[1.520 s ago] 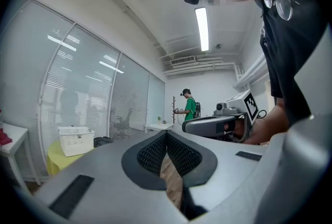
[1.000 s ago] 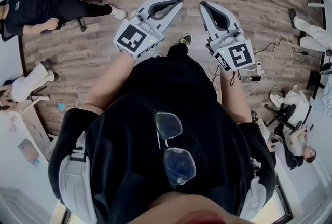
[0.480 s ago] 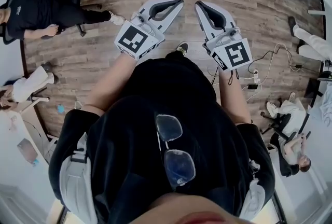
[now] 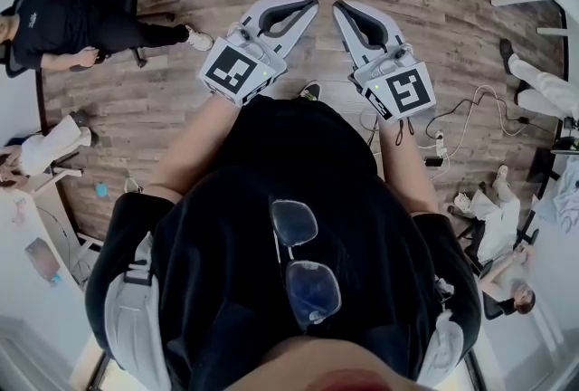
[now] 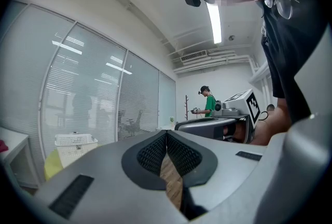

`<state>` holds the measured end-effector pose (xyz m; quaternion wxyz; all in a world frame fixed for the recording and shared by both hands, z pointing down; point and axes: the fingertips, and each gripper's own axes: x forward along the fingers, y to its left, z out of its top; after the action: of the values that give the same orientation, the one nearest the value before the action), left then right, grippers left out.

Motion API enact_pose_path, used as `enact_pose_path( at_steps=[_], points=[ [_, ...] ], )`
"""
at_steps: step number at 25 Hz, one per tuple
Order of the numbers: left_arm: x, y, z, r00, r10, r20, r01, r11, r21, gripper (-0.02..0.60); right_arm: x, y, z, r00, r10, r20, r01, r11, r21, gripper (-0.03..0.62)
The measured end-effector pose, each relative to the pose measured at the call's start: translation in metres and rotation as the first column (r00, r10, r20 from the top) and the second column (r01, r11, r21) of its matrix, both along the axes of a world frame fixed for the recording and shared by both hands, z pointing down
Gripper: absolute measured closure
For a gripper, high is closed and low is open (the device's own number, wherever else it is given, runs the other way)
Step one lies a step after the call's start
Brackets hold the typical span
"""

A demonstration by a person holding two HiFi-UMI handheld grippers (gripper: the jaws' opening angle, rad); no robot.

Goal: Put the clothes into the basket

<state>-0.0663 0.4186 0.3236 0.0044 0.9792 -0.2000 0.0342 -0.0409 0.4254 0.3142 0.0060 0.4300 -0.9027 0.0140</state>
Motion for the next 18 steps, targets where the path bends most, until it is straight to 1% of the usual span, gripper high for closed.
enact_pose_path(
  at_steps=[9, 14, 18],
  points=[
    [0.023, -0.007, 0.002, 1.000, -0.010, 0.005, 0.010, 1.000, 0.005, 0.571, 0.021, -0.008, 0.000, 1.000, -0.030, 0.009, 0.030, 0.999, 0.012, 0.568],
    [0.028, -0.022, 0.004, 1.000, -0.009, 0.002, 0.009, 1.000, 0.004, 0.571, 0.029, -0.022, 0.004, 0.999, -0.028, 0.031, 0.028, 1.000, -0.001, 0.568],
    [0.031, -0.039, 0.007, 1.000, 0.000, -0.006, 0.000, 1.000, 0.000, 0.571, 0.032, -0.036, 0.008, 0.999, -0.026, 0.026, 0.027, 1.000, -0.005, 0.569]
  ],
)
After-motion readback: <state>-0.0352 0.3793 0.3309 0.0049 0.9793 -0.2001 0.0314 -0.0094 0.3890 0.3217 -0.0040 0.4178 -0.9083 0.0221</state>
